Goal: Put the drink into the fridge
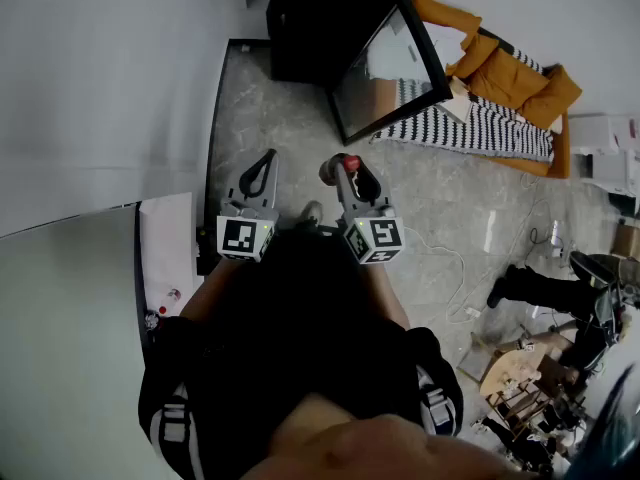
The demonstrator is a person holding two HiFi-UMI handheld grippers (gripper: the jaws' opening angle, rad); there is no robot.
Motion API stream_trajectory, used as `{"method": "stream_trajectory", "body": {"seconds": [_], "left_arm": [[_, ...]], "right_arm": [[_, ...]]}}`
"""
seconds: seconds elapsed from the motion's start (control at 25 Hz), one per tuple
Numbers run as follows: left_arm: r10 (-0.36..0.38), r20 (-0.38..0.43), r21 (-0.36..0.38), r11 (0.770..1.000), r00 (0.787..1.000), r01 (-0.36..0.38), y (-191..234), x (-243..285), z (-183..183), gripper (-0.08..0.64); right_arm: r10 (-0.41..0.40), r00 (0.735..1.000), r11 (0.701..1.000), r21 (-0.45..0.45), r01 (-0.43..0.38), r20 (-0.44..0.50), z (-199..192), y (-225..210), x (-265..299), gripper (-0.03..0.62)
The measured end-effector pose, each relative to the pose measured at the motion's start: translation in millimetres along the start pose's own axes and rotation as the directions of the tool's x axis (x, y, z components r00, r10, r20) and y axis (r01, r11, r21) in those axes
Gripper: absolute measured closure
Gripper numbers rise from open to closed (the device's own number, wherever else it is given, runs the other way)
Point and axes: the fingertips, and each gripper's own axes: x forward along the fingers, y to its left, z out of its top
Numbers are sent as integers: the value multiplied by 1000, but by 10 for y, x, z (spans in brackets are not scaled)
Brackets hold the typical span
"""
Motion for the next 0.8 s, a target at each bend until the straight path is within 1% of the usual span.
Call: {"method": "stream_trajectory", "body": {"seconds": [0.12,0.28,0.52,0.6,0.64,0.72,0.8], "left_arm": [[-9,-39,-9,1000,999,8,-65,-10,26,555],[-14,-27,-4,1000,1000,14,-68,-9,12,555],[-18,-47,-29,999,999,17,-82,-49,16,555],[-24,-38,-27,999,999,23,-67,-62,12,555],[-24,-47,-25,999,999,23,-54,-74,10,555],[-14,-65,-30,999,998,12,-11,-100,31,555],[-7,-56,-35,999,998,6,41,-119,67,555]], "right_arm": [[1,1000,1000,-2,-1,1,13,0,-39,463],[-2,1000,1000,-5,2,1,12,2,-54,463],[-9,1000,1000,-11,9,-5,-17,20,-80,463],[-11,1000,1000,-2,11,-2,-15,28,-76,463],[-11,1000,1000,1,11,-1,-16,33,-72,463],[-16,1000,1000,2,16,-3,-26,49,-60,463],[-22,1000,1000,1,22,-5,-32,71,-39,463]]}}
